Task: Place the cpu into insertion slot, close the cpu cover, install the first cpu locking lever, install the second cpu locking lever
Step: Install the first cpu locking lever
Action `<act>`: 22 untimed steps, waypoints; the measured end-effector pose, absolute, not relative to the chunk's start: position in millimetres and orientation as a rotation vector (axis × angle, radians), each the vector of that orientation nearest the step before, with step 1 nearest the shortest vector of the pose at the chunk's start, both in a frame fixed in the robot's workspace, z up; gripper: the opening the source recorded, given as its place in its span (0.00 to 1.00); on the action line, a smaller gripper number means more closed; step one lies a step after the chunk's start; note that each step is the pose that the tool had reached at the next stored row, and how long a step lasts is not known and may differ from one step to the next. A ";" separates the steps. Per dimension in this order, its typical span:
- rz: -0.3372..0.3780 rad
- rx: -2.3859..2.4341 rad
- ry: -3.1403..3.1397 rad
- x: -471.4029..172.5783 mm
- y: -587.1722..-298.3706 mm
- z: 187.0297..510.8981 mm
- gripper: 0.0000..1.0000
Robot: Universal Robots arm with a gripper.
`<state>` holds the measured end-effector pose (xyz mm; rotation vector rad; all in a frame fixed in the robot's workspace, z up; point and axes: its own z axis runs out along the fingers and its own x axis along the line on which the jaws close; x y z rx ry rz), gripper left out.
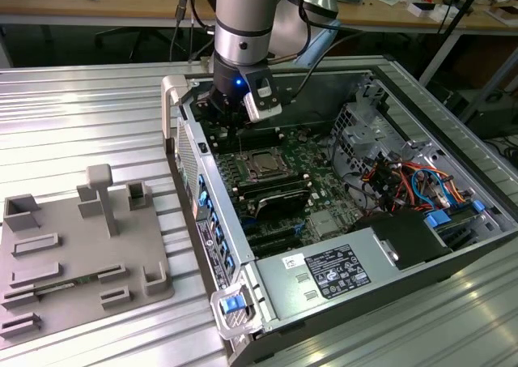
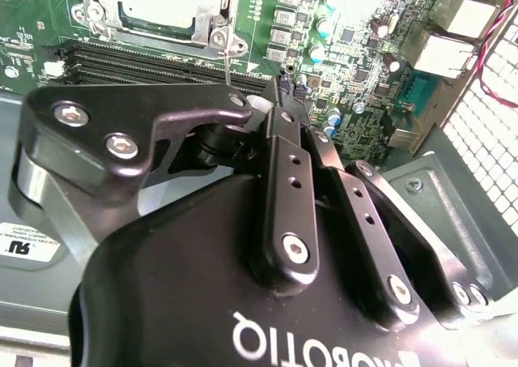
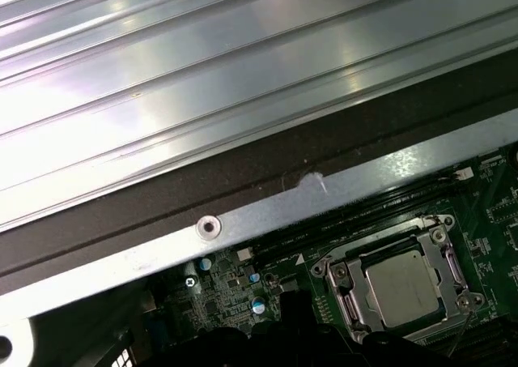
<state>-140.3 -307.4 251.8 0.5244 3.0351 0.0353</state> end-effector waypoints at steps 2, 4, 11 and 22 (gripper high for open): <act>0.035 0.524 3.035 -140.3 -307.4 251.8 0.11; 0.035 0.524 3.035 -140.3 -307.4 251.8 0.11; 0.041 0.330 3.064 -140.3 -307.4 251.8 0.11; 0.043 0.262 3.071 -140.0 -306.2 261.6 0.11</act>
